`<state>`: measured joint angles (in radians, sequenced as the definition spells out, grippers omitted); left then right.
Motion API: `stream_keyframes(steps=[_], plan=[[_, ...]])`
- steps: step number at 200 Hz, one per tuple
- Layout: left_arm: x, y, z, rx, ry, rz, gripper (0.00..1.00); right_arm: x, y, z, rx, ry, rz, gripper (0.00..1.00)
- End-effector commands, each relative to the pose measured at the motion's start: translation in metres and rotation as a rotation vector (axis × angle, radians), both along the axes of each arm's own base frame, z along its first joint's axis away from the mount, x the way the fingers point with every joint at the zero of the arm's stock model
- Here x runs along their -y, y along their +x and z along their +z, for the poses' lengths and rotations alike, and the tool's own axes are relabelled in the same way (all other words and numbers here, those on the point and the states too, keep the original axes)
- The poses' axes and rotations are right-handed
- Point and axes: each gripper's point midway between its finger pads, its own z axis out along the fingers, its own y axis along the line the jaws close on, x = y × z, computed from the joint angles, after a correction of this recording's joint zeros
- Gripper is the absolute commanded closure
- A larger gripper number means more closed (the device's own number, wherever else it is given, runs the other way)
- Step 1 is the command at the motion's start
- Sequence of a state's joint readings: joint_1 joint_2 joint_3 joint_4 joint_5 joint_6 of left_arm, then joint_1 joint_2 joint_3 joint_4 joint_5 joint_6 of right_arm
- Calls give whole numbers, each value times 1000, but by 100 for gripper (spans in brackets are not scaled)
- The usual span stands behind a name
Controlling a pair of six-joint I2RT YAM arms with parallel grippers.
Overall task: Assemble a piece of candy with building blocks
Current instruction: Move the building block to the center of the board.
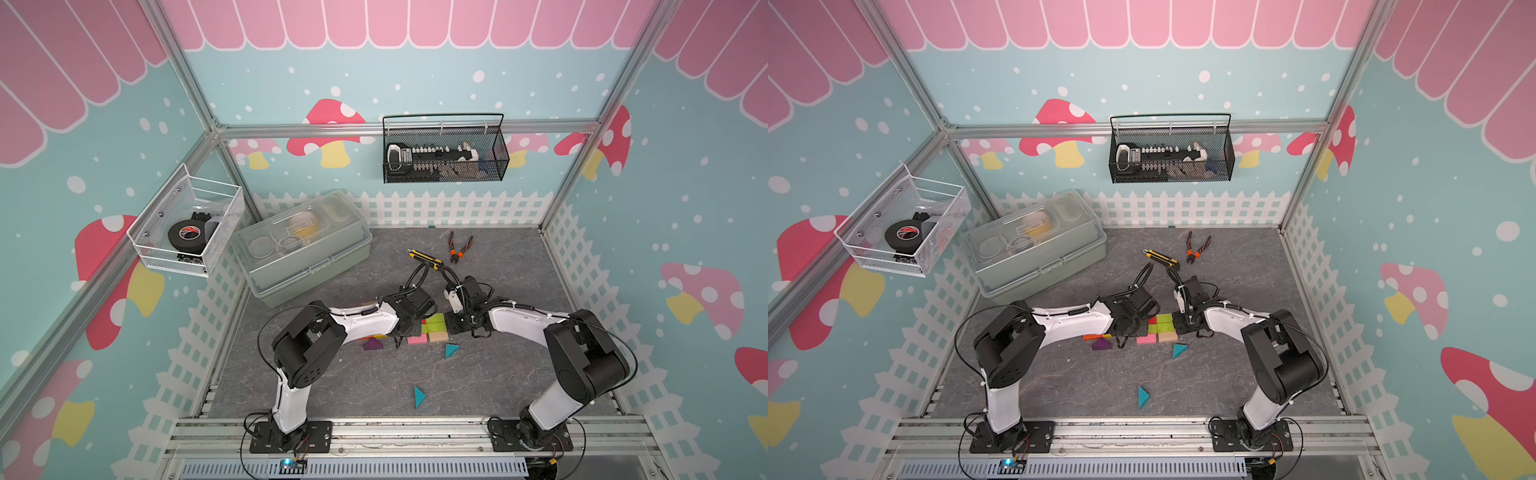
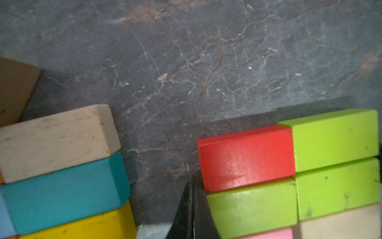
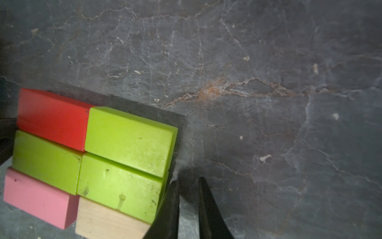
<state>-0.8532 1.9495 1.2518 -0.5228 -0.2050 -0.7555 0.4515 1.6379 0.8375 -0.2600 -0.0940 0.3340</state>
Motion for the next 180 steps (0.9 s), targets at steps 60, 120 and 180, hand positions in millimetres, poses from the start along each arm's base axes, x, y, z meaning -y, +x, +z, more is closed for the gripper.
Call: stream_keyframes(steps=[60,120,180], plan=[[-10,2,3,23,60,20,89,16,-5,-7,-23,-68,-45,80],[-19,-11,12,23,48,42,85,23,-14,3,-12,-75,-54,80],[-14,-30,6,3,45,20,90,17,-30,0,-53,-31,-29,80]])
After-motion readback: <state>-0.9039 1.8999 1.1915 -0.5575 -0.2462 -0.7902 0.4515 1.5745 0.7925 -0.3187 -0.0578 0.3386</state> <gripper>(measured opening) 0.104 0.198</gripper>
